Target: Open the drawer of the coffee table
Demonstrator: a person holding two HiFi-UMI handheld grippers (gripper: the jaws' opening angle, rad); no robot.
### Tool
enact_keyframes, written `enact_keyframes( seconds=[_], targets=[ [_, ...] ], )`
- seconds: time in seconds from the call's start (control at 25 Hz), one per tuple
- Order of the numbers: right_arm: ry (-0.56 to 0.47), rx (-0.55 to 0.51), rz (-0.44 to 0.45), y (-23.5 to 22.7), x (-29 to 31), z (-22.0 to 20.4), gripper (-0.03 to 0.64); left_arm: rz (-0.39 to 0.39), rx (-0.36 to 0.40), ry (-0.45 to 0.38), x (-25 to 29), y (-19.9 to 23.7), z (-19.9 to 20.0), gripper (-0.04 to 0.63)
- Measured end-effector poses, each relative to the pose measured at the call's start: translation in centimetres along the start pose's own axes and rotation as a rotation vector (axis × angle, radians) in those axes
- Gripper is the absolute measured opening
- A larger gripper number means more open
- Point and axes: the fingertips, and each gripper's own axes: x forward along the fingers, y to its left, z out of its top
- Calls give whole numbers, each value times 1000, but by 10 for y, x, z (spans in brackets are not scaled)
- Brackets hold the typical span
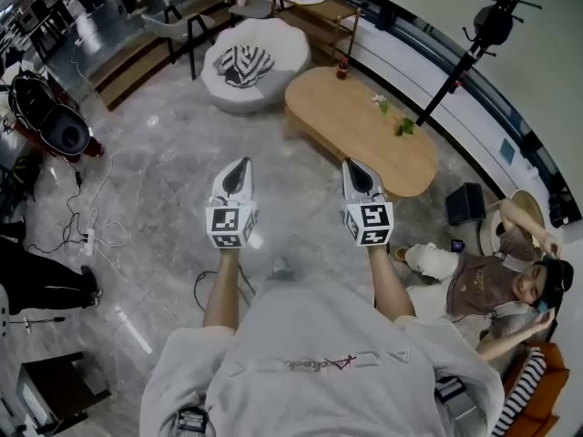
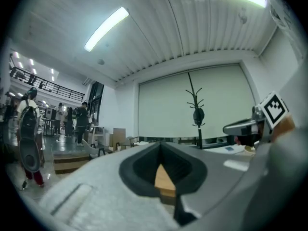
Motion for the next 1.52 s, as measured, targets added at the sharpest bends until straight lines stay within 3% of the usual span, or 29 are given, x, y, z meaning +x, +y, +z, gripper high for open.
enact_keyframes(
  seconds=[0.32,0.64,1.52],
  targets=[
    [13,19,-21,4,94,5,5,-8,8,-4,56,79,2,2],
    [20,22,-40,14,151,2,5,-47,18,16,94,121,-10,2],
    [26,46,-45,25,180,-6,5,-35,19,27,100,155,-21,2]
  ],
)
